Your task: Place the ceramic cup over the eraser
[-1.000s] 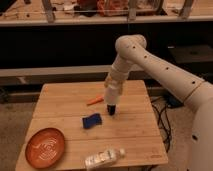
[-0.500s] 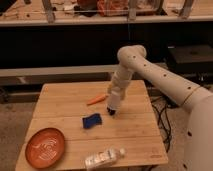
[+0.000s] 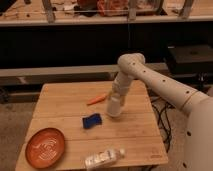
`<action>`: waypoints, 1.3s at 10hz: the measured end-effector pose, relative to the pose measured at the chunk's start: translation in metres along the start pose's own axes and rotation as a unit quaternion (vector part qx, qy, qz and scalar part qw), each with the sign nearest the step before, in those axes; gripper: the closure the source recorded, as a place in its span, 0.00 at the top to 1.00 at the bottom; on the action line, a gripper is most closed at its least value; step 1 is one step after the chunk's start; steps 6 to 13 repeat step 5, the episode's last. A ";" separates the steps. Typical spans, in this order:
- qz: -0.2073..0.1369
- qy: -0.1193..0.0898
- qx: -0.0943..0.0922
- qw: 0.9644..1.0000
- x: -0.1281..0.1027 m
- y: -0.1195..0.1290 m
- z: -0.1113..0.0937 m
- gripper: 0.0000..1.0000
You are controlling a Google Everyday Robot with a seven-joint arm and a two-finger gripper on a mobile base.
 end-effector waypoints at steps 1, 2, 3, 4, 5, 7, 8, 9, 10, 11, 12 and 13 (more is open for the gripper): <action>-0.004 -0.009 -0.003 1.000 -0.003 0.000 0.002 0.80; -0.009 -0.019 -0.009 1.000 -0.006 -0.002 0.004 0.80; -0.014 -0.026 -0.013 0.999 -0.008 -0.008 0.005 0.80; -0.017 -0.032 -0.018 0.999 -0.010 -0.011 0.004 0.80; -0.020 -0.037 -0.030 0.999 -0.012 -0.012 0.003 0.80; -0.020 -0.037 -0.030 0.999 -0.012 -0.012 0.003 0.80; -0.020 -0.037 -0.030 0.999 -0.012 -0.012 0.003 0.80; -0.020 -0.037 -0.030 0.999 -0.012 -0.012 0.003 0.80; -0.020 -0.037 -0.030 0.999 -0.012 -0.012 0.003 0.80; -0.020 -0.037 -0.030 0.999 -0.012 -0.012 0.003 0.80; -0.020 -0.037 -0.030 0.999 -0.012 -0.012 0.003 0.80; -0.020 -0.037 -0.030 0.999 -0.012 -0.012 0.003 0.80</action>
